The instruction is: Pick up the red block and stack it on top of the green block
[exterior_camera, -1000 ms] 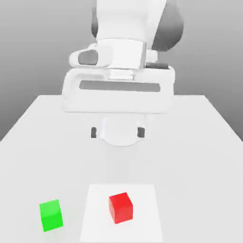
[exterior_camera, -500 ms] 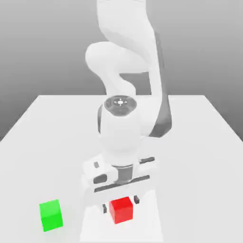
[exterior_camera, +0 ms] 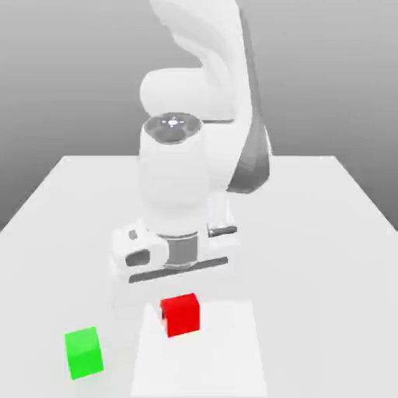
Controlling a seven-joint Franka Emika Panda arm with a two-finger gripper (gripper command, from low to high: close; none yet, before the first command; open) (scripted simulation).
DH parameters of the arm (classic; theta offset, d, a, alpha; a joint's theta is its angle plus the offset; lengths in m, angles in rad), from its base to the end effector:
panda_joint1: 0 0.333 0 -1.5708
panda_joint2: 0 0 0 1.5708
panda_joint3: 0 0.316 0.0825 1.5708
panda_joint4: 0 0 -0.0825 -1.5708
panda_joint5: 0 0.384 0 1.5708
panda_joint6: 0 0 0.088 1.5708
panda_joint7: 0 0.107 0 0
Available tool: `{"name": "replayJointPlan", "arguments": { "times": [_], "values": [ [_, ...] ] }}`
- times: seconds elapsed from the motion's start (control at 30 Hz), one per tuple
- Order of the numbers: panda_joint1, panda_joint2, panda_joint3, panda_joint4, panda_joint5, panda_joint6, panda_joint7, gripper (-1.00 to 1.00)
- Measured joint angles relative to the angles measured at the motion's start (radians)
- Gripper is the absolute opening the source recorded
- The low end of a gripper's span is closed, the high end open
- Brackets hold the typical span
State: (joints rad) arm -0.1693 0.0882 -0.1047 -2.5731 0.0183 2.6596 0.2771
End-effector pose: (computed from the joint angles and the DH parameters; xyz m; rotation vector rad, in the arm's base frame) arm 0.4314 -0.1226 0.2311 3.0155 -0.8784 -0.0018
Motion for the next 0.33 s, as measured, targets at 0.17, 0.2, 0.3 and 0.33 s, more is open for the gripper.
{"name": "replayJointPlan", "arguments": {
  "times": [0.17,0.2,0.3,0.33],
  "values": [
    [-0.095,0.106,-0.025,0.065,0.040,0.039,-0.113,-1.00],
    [-0.101,0.141,-0.018,0.068,0.052,0.071,-0.123,-1.00],
    [-0.106,0.166,-0.012,0.069,0.060,0.095,-0.130,1.00],
    [-0.106,0.166,-0.012,0.069,0.060,0.095,-0.130,1.00]
  ]
}}
